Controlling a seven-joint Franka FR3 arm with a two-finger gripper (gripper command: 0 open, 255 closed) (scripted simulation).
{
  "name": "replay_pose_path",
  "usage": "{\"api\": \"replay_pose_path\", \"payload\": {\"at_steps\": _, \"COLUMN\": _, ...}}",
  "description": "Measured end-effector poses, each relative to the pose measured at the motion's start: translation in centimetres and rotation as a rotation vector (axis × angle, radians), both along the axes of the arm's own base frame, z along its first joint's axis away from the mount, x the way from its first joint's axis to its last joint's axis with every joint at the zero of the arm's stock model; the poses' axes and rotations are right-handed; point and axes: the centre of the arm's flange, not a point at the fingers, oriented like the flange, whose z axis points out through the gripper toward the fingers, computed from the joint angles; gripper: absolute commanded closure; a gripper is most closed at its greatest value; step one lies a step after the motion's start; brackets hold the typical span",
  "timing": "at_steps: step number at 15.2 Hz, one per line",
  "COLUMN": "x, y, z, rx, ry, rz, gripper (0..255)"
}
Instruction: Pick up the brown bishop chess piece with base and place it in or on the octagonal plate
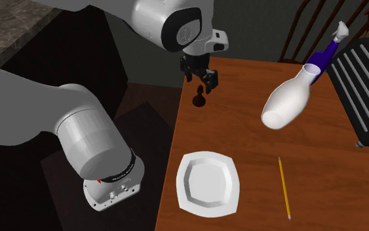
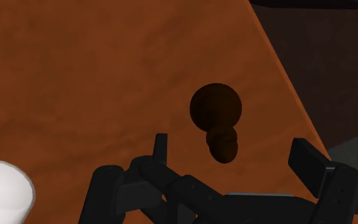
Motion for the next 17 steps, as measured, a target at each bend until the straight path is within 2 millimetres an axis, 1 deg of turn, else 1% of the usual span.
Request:
{"api": "replay_pose_path", "payload": {"at_steps": 5, "x": 0.4, "y": -0.1, "z": -2.6, "rx": 0.000, "ry": -0.002, "rz": 0.000, "gripper": 0}}
{"api": "replay_pose_path", "payload": {"at_steps": 7, "x": 0.4, "y": -0.1, "z": -2.9, "rx": 0.000, "ry": -0.002, "rz": 0.000, "gripper": 0}}
{"api": "replay_pose_path", "payload": {"at_steps": 12, "x": 0.4, "y": -0.1, "z": -3.0, "rx": 0.000, "ry": -0.002, "rz": 0.000, "gripper": 0}}
{"api": "replay_pose_path", "payload": {"at_steps": 13, "x": 0.4, "y": -0.1, "z": -3.0, "rx": 0.000, "ry": -0.002, "rz": 0.000, "gripper": 255}}
{"api": "replay_pose_path", "payload": {"at_steps": 17, "x": 0.5, "y": -0.1, "z": -2.9, "rx": 0.000, "ry": -0.005, "rz": 0.001, "gripper": 255}}
